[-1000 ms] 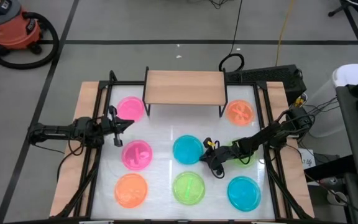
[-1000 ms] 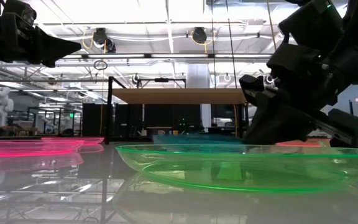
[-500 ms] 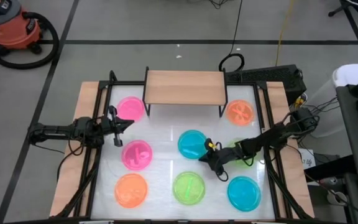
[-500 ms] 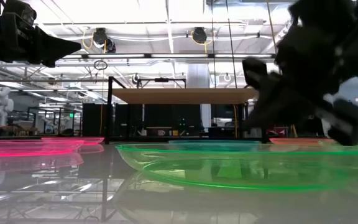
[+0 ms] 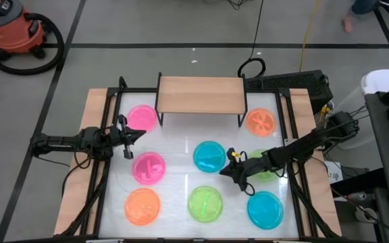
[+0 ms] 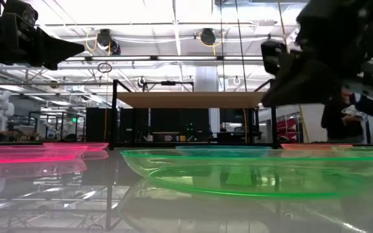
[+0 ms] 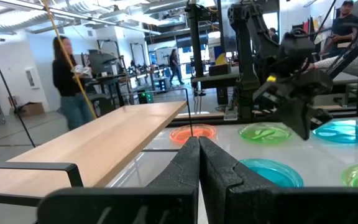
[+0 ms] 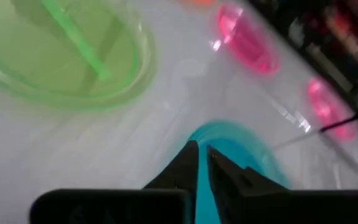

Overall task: Place and stack plates onto a shelf
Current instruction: Put the top blue plate on the shelf

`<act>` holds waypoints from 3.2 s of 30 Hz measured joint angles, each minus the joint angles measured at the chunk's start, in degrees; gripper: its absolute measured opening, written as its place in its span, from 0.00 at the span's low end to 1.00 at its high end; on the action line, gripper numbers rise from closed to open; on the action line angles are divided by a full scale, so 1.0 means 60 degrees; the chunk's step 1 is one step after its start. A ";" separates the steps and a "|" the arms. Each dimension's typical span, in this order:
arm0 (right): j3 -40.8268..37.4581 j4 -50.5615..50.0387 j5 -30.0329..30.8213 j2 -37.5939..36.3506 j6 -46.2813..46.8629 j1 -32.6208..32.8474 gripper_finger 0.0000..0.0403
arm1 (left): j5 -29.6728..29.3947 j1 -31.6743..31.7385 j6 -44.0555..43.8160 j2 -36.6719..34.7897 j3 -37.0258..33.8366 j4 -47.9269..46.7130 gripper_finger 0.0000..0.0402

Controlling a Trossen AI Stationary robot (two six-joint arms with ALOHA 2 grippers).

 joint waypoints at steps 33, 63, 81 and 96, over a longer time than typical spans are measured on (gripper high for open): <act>0.0015 -0.0655 0.0539 0.1101 0.1202 -0.0355 0.31 | 0.0000 0.0004 0.0003 0.0000 -0.0002 0.0000 0.01; 0.0015 -0.0857 0.0514 0.1119 0.1395 -0.0736 0.31 | -0.0001 0.0003 0.0003 0.0001 0.0000 0.0000 0.01; 0.0036 0.0575 0.0739 0.2406 0.1299 -0.0775 0.19 | -0.0004 0.0002 0.0003 0.0003 0.0000 0.0003 0.01; -0.0006 0.0895 0.0742 0.2181 0.0796 -0.0588 0.00 | -0.0004 0.0002 0.0003 0.0000 -0.0001 0.0001 0.01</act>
